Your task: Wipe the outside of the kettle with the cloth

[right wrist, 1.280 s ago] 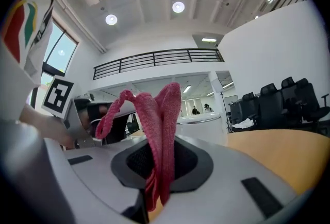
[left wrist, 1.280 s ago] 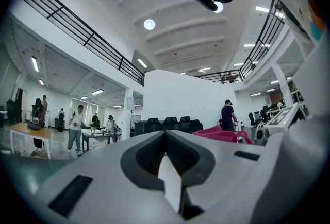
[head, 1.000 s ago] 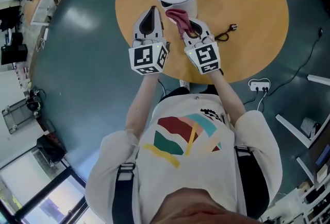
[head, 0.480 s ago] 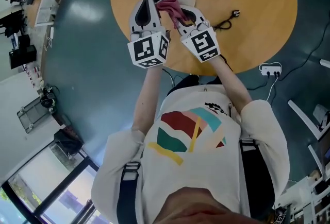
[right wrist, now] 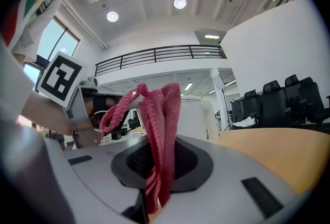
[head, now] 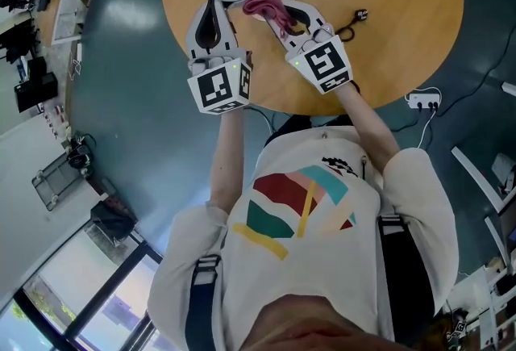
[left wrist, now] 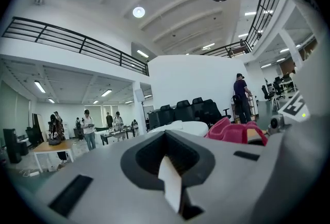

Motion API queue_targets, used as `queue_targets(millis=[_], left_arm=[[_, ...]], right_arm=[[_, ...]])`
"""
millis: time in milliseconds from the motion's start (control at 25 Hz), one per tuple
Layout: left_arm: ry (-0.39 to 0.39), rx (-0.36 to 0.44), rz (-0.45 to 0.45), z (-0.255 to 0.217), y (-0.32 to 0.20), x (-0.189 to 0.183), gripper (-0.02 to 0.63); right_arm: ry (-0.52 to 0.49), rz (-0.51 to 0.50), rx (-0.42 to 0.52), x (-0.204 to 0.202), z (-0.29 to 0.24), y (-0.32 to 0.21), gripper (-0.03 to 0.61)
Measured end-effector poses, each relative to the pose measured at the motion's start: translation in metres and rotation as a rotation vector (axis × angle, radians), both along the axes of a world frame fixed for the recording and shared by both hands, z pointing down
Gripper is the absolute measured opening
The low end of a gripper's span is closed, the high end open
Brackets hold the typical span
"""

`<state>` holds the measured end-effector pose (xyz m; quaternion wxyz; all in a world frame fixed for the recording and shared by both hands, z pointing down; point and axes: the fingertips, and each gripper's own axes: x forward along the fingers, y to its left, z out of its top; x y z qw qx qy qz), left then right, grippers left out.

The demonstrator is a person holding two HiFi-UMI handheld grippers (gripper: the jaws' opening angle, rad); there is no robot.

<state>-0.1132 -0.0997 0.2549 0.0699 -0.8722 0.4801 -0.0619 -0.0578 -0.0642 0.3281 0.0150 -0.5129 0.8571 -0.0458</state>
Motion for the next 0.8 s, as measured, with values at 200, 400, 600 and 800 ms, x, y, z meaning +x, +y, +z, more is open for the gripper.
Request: queue_targets(millis=[200,400,600,800], left_arm=[[-0.002,0.008,-0.01,0.0,0.0,0.0,0.043],[-0.014,0.019,-0.023,0.003,-0.003,0.002,0.043],[-0.004,0.019,-0.046,0.005,-0.004,0.002,0.043],[-0.002,0.015,-0.038,0.003,0.001,0.011,0.043]], right_arm=[[0.074,0.01,0.023,0.033,-0.005,-0.01,0.038],[0.123,-0.012,0.037,0.054,-0.003,-0.027,0.038],[0.137,-0.051,0.031,0.07,0.002,-0.052,0.038],[0.176,-0.102,0.058,0.081,-0.001,-0.081,0.038]])
